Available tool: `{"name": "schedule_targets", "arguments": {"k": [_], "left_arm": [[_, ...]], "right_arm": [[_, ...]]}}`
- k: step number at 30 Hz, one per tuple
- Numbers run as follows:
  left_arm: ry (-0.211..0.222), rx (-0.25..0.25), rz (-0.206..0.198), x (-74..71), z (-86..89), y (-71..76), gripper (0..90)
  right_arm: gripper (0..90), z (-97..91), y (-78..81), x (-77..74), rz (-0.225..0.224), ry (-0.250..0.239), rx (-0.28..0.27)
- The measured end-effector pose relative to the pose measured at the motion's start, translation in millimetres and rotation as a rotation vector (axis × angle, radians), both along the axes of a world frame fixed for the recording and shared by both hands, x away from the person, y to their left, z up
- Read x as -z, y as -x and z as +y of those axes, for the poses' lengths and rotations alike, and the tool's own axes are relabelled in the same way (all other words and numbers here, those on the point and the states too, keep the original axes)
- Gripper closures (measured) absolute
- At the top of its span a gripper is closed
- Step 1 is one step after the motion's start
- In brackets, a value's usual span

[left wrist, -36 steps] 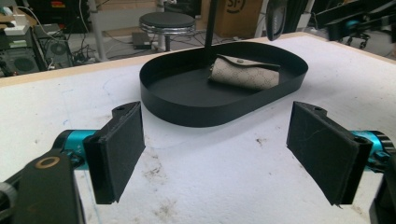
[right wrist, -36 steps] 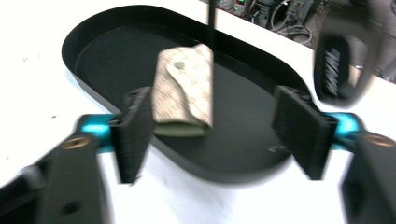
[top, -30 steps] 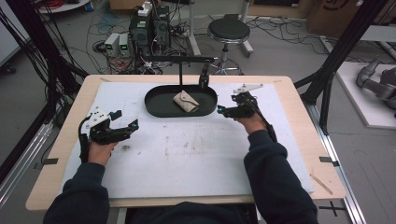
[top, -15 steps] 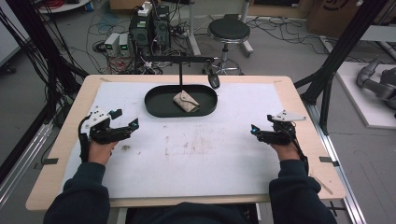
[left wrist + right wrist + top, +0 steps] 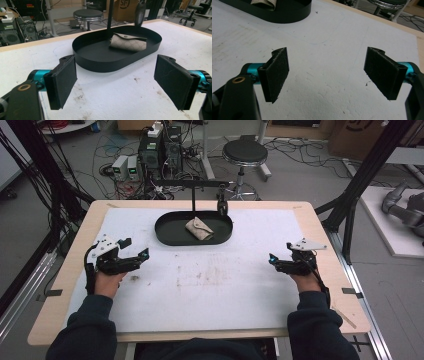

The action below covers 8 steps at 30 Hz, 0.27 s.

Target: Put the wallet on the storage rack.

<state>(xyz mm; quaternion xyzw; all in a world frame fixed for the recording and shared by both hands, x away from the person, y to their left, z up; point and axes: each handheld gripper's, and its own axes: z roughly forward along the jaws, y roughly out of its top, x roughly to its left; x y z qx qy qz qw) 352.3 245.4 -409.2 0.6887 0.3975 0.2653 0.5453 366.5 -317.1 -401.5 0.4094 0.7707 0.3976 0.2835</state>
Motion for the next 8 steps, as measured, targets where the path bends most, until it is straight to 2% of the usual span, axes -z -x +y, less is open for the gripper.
{"name": "schedule_targets", "arguments": {"k": [8], "left_arm": [[0.004,-0.008,0.006,0.4,1.7,-0.3,18.3]], "right_arm": [[20.7,-0.4,0.1,-0.8,-0.022,0.003,-0.015]]}}
